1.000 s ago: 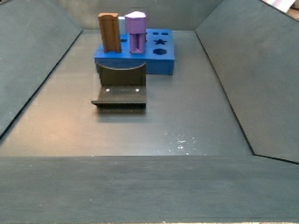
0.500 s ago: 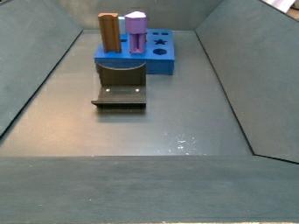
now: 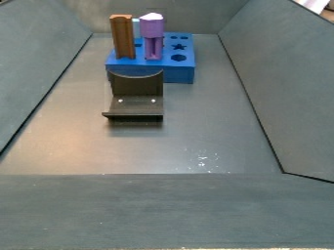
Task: Pick up the square-circle object. Move up. Rotate the square-circle object. Move to above the board. Insert the square-circle object.
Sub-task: Move to above the board, then insert the square-circle object.
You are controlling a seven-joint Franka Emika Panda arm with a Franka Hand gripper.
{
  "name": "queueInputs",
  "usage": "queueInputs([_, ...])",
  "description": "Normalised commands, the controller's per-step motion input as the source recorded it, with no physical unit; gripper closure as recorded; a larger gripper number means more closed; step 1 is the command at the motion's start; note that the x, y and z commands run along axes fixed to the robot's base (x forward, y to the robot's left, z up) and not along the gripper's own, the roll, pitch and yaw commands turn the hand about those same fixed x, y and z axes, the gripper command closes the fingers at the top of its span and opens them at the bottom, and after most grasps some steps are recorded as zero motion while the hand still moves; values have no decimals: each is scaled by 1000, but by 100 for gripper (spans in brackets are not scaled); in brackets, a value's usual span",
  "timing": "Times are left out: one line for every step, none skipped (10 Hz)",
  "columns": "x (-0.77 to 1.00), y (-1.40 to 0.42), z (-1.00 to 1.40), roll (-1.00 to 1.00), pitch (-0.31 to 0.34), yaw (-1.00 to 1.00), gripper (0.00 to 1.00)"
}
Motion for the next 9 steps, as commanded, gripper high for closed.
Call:
queueInputs([81,-40,24,76,209,558,100])
queueInputs([77,-35,22,71,165,286,100])
queueInputs([-11,-29,-526,-290,-31,0,100])
queueInputs([-49,-37,-503,-301,-41,0,100])
queueInputs([-34,-40,-500,-299,-44,0,100])
queueInputs([-3,-9,-597,-256,-39,0,100])
queueInputs([0,-126,-717,-179,-66,0,100])
queueInputs([0,-214,-829,-86,-99,0,100])
queueInputs([0,-340,-829,1,-130,0,100])
